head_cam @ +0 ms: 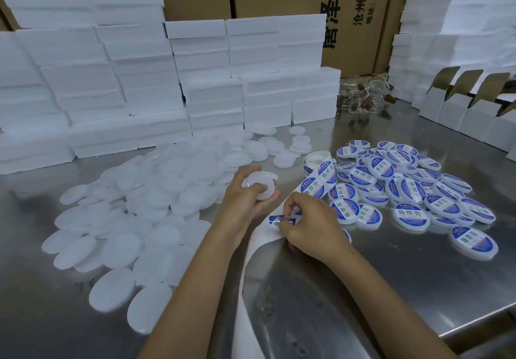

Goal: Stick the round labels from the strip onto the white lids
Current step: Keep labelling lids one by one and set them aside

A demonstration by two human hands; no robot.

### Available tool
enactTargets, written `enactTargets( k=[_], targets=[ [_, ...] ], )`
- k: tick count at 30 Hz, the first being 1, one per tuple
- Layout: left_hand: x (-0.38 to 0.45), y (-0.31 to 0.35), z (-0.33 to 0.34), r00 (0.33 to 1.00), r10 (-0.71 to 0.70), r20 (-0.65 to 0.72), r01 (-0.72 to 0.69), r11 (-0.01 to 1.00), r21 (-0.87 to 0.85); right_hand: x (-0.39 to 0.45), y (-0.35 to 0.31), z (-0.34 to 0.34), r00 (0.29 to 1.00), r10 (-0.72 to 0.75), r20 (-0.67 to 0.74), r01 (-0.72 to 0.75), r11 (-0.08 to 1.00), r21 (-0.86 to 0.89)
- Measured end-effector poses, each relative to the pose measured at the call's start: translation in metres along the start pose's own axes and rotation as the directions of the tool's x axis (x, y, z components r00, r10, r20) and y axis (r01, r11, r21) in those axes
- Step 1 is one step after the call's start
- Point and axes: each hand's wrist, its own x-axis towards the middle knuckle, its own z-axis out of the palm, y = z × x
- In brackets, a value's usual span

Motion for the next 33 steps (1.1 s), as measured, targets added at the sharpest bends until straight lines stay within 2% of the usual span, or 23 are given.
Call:
enactTargets(
  k=[2, 8, 10, 12, 14, 18, 21, 23, 25, 28, 30, 33],
  targets=[
    [-0.002, 0.001, 0.002, 0.999, -0.009, 0.042, 0.010, 1.000, -0.020, -0.001, -0.004, -0.002, 0.999, 0.033, 0.023, -0.034, 0.998, 0.048],
    [-0.010, 0.004, 0.004, 0.987, -0.068, 0.143, 0.049, 0.990, 0.132, -0.002, -0.013, -0.008, 0.994, 0.104, 0.014, -0.104, 0.957, 0.272],
    [-0.010, 0.002, 0.003, 0.984, -0.093, 0.155, 0.066, 0.983, 0.172, 0.000, -0.013, -0.011, 0.989, 0.143, -0.046, -0.111, 0.903, 0.416],
    [-0.011, 0.001, 0.002, 0.979, -0.113, 0.167, 0.078, 0.975, 0.206, 0.001, -0.013, -0.015, 0.978, 0.193, -0.084, -0.106, 0.795, 0.598],
    [-0.011, 0.001, 0.002, 0.979, -0.111, 0.173, 0.082, 0.983, 0.167, 0.003, -0.010, -0.021, 0.968, 0.235, -0.090, -0.118, 0.741, 0.661],
    [-0.010, 0.003, 0.002, 0.983, -0.101, 0.154, 0.109, 0.993, -0.040, 0.005, -0.006, -0.022, 0.953, 0.258, -0.157, -0.114, 0.789, 0.604],
    [-0.011, 0.005, 0.002, 0.981, -0.135, 0.142, 0.151, 0.982, -0.112, 0.002, -0.006, -0.018, 0.918, 0.145, -0.370, -0.034, 0.956, 0.290],
    [-0.012, 0.007, 0.003, 0.978, -0.152, 0.144, 0.174, 0.972, -0.156, 0.002, -0.005, -0.016, 0.888, 0.033, -0.459, 0.050, 0.985, 0.167],
    [-0.013, 0.009, 0.004, 0.972, -0.161, 0.170, 0.194, 0.961, -0.199, 0.003, -0.005, -0.015, 0.912, 0.017, -0.409, 0.119, 0.946, 0.303],
    [-0.016, 0.012, 0.007, 0.951, -0.199, 0.239, 0.254, 0.940, -0.229, 0.006, -0.008, -0.011, 0.972, 0.072, -0.223, 0.076, 0.805, 0.588],
    [-0.017, 0.011, 0.011, 0.945, -0.210, 0.253, 0.267, 0.939, -0.217, 0.009, -0.007, -0.007, 0.983, 0.095, -0.157, 0.026, 0.773, 0.634],
    [-0.018, 0.008, 0.018, 0.939, -0.198, 0.282, 0.264, 0.939, -0.219, 0.011, -0.005, -0.005, 0.984, 0.121, -0.129, -0.006, 0.752, 0.659]
  ],
)
